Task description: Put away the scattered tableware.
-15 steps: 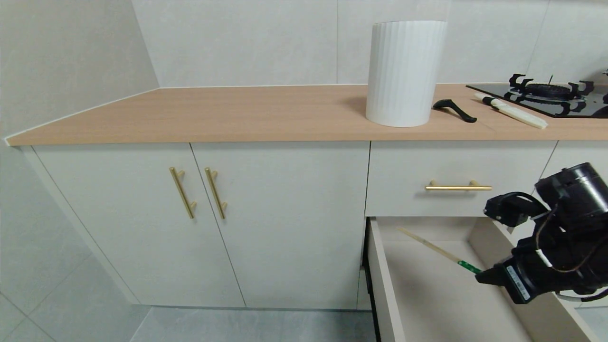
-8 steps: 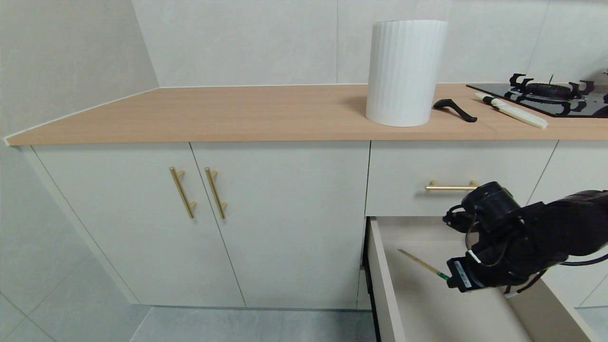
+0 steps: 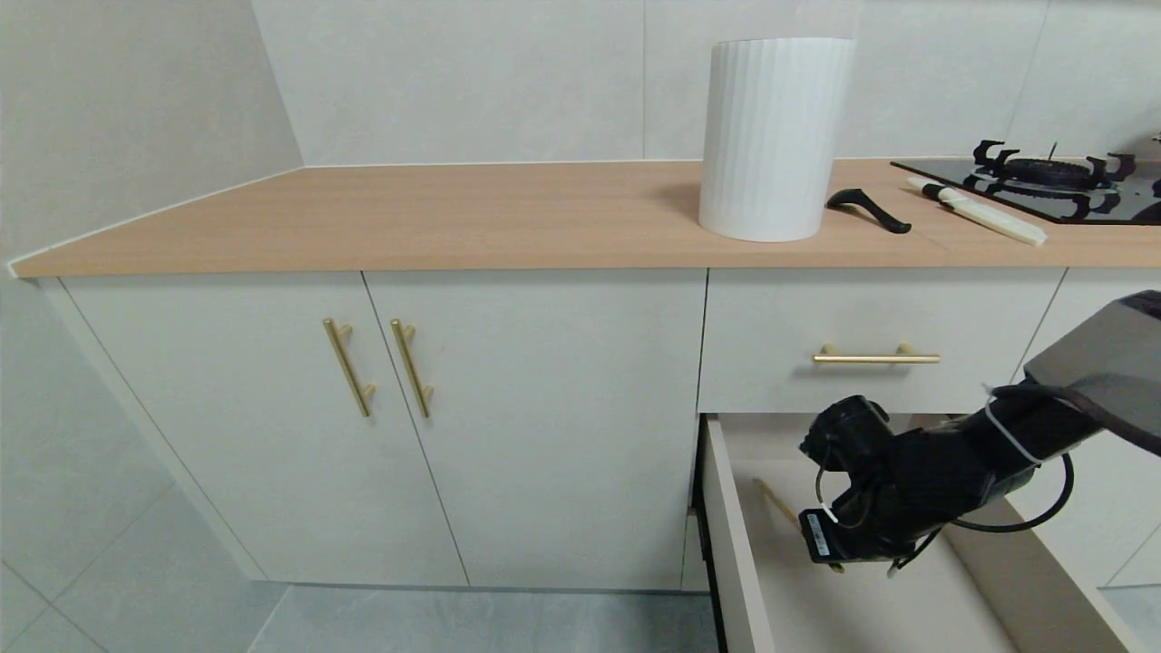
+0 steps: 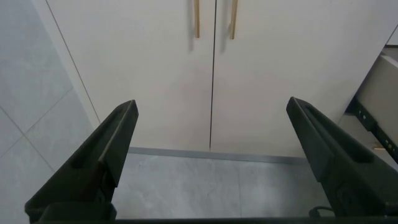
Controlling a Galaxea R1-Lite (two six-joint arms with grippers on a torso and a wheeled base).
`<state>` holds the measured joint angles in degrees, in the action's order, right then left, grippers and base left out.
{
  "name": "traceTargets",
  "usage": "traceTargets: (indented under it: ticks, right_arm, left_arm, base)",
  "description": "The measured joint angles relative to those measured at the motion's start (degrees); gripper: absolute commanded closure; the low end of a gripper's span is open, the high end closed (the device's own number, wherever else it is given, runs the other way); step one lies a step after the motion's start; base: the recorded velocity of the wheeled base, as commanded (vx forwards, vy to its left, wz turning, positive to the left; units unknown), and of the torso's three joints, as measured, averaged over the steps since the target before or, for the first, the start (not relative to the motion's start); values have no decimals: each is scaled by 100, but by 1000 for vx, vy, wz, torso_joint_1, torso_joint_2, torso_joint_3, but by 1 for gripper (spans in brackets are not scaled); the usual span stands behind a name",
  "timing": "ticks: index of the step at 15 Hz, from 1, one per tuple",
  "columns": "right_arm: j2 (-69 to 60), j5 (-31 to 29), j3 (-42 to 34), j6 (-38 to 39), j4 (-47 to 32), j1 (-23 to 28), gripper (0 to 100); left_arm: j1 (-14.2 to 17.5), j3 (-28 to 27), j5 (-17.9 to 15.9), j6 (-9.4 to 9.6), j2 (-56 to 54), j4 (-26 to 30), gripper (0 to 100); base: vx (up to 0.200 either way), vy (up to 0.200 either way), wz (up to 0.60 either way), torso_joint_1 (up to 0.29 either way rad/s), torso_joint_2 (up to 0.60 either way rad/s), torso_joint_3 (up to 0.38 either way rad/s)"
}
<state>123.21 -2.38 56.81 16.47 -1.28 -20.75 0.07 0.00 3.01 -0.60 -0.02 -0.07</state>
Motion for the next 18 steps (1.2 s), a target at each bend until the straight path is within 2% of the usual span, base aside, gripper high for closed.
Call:
traceTargets:
  ticks: [8, 12, 13, 18]
  right_arm:
    - [728, -277, -108, 213, 697, -48, 100]
    - [827, -332, -111, 216, 718, -44, 100]
    - [837, -334, -111, 217, 716, -44, 0]
    - [852, -334, -108, 217, 707, -41, 0]
  left_arm:
    - [0, 0, 0, 0, 0, 0, 0]
    - [-2, -2, 0, 0, 0, 0, 0]
    - [-2, -2, 0, 2, 0, 0, 0]
    - [0, -2, 0, 0, 0, 0, 0]
  base:
    - [0, 0, 0, 0, 0, 0]
    - [0, 0, 0, 0, 0, 0]
    - [0, 0, 0, 0, 0, 0]
    - [0, 0, 0, 0, 0, 0]
